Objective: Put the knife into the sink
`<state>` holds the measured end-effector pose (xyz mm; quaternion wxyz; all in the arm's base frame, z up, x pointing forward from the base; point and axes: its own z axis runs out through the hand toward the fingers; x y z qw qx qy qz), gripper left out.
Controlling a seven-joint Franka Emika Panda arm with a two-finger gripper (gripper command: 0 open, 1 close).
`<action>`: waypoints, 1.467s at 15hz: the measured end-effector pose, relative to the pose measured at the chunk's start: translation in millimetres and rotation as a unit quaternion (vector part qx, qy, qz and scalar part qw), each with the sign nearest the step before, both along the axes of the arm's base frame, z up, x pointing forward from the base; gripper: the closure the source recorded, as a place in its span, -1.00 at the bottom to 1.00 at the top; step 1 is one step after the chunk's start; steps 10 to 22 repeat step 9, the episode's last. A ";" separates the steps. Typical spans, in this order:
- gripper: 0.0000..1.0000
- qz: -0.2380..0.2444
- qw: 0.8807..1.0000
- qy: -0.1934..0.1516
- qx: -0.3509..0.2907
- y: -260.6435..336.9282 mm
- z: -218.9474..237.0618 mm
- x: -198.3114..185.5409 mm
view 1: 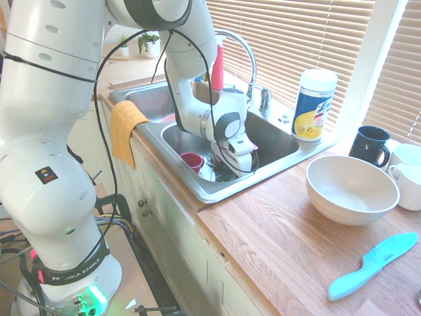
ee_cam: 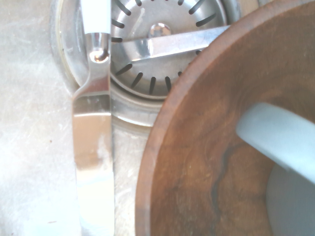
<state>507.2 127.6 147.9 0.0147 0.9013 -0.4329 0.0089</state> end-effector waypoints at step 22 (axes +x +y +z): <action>-1.00 0.012 0.999 -0.053 0.003 1.7 114.7 -25.0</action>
